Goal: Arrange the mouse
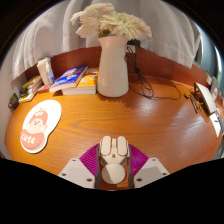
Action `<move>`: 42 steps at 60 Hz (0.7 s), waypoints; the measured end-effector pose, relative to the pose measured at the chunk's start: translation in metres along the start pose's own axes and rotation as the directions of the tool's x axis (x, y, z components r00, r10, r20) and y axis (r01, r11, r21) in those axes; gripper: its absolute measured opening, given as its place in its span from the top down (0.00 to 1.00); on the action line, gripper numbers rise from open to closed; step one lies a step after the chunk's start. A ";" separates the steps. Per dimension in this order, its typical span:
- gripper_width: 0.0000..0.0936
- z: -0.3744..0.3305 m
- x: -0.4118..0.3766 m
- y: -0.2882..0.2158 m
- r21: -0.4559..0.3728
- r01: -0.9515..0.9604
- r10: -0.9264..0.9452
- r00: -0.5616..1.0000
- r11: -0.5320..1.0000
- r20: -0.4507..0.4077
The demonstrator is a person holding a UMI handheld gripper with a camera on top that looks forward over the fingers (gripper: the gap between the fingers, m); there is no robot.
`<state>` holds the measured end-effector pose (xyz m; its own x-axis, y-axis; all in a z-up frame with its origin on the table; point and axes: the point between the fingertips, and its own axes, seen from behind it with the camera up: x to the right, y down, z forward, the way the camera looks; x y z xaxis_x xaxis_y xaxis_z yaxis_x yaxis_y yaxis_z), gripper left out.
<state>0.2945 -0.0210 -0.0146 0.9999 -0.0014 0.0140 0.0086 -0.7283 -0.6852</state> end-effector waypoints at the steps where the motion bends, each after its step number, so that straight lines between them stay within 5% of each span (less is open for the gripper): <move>1: 0.60 0.000 0.000 0.000 -0.007 0.001 -0.001 1.000 1.000 -0.002; 9: 0.63 -0.014 0.002 -0.013 -0.028 -0.027 0.026 0.999 0.999 -0.043; 20: 0.62 -0.083 -0.030 -0.114 0.133 -0.024 0.035 0.996 0.991 -0.085; 32: 0.62 -0.132 -0.135 -0.224 0.302 -0.004 0.012 1.000 0.953 -0.026; 42: 0.62 -0.084 -0.228 -0.235 0.279 0.039 -0.053 0.998 0.960 0.042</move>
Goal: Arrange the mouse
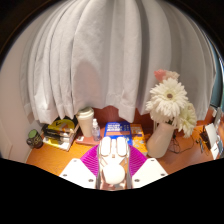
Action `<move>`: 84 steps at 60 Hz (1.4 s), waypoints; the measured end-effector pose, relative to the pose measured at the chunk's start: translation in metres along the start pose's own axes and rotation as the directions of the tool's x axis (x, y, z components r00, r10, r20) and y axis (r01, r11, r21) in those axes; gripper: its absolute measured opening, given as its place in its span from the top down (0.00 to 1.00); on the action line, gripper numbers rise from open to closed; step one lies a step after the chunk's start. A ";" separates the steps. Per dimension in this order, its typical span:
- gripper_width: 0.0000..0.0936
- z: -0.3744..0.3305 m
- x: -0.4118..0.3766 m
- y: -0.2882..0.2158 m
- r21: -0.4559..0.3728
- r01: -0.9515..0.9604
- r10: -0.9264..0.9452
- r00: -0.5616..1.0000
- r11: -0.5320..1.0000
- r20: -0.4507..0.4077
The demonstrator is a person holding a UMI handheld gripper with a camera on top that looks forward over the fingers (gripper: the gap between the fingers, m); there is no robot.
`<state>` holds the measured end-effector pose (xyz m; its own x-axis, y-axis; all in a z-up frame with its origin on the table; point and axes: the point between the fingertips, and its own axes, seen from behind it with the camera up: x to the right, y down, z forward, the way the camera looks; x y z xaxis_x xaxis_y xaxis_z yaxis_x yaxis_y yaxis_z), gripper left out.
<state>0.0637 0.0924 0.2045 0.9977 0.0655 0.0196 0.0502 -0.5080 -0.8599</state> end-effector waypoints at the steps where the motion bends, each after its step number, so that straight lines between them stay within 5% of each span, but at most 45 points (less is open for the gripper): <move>1: 0.62 0.008 -0.008 0.006 -0.012 -0.004 0.004 1.000 1.000 0.009; 16: 0.65 0.100 -0.054 0.136 -0.244 -0.024 0.027 1.000 0.969 0.006; 26: 0.56 0.115 -0.060 0.183 -0.314 -0.017 0.017 1.000 0.949 0.000; 39: 0.36 0.114 -0.054 0.182 -0.290 -0.040 0.032 0.999 0.956 -0.035; 44: 0.06 0.106 -0.047 0.175 -0.289 -0.028 0.009 0.998 0.957 -0.067; 65: 0.07 -0.028 -0.059 0.070 -0.137 -0.049 0.047 0.999 0.989 -0.016; 84: 0.08 -0.155 -0.048 0.057 -0.045 -0.054 0.056 0.998 0.997 0.041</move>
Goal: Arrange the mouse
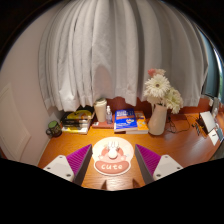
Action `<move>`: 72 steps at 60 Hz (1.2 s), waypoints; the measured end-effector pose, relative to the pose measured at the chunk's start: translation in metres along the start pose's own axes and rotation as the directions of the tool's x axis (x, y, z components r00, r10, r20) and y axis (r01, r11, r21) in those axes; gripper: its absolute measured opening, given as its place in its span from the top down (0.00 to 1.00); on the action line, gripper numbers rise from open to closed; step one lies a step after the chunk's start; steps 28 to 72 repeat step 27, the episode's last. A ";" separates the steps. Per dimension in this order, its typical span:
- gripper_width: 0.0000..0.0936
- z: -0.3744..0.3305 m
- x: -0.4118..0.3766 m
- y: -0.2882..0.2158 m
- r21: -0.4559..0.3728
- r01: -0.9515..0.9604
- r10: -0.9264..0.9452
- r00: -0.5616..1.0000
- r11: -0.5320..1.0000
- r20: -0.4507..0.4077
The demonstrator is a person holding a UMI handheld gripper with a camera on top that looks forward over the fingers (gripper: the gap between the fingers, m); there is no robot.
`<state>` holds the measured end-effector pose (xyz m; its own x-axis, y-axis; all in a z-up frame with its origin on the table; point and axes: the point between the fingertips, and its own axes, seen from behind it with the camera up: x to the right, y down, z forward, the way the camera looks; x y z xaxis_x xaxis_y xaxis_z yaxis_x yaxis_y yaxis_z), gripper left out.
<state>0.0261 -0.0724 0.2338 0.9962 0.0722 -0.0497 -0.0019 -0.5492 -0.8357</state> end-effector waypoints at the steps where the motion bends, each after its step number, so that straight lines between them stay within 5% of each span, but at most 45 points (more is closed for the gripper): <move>1: 0.08 -0.005 0.001 0.001 0.003 0.000 0.000 1.000 1.000 0.001; 27: 0.09 -0.077 0.009 0.030 0.039 -0.018 0.017 1.000 0.999 0.017; 72: 0.09 -0.077 0.009 0.030 0.039 -0.018 0.017 1.000 0.999 0.017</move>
